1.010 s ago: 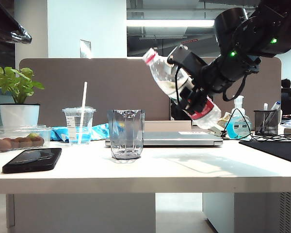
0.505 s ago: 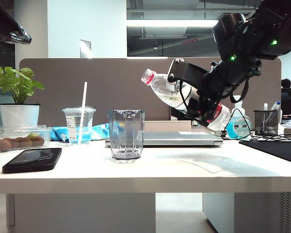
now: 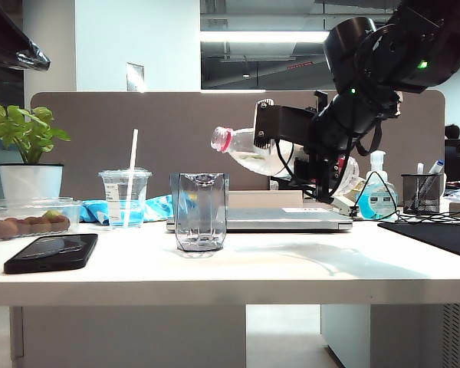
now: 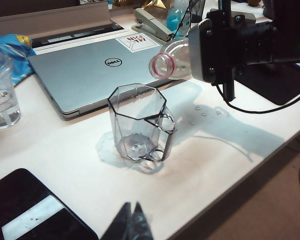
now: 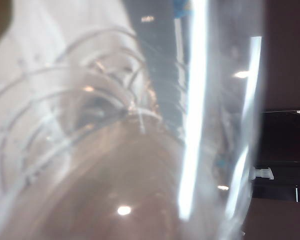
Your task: Pick up the mineral water bottle on the table and pour water into the mug until it's half full.
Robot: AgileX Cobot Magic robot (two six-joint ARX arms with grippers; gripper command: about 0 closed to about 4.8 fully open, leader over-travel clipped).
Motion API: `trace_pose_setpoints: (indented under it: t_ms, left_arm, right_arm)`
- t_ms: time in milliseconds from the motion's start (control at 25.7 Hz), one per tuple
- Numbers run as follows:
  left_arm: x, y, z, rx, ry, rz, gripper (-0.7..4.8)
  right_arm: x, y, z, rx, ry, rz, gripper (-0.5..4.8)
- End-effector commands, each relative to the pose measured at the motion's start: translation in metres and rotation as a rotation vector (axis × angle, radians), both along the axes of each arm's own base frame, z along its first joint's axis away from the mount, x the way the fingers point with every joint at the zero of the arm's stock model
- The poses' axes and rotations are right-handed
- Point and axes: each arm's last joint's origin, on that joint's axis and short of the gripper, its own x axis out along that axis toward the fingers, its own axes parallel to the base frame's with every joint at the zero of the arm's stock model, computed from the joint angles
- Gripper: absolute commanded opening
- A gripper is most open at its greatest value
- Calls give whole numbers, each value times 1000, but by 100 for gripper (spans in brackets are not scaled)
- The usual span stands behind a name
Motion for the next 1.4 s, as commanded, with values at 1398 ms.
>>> trace_pose_setpoints:
  t_ms: [1398]
  left_arm:
    - [-1, 0, 0, 6, 12, 0, -5]
  right_arm:
    - [17, 10, 29, -286, -181, -33, 220]
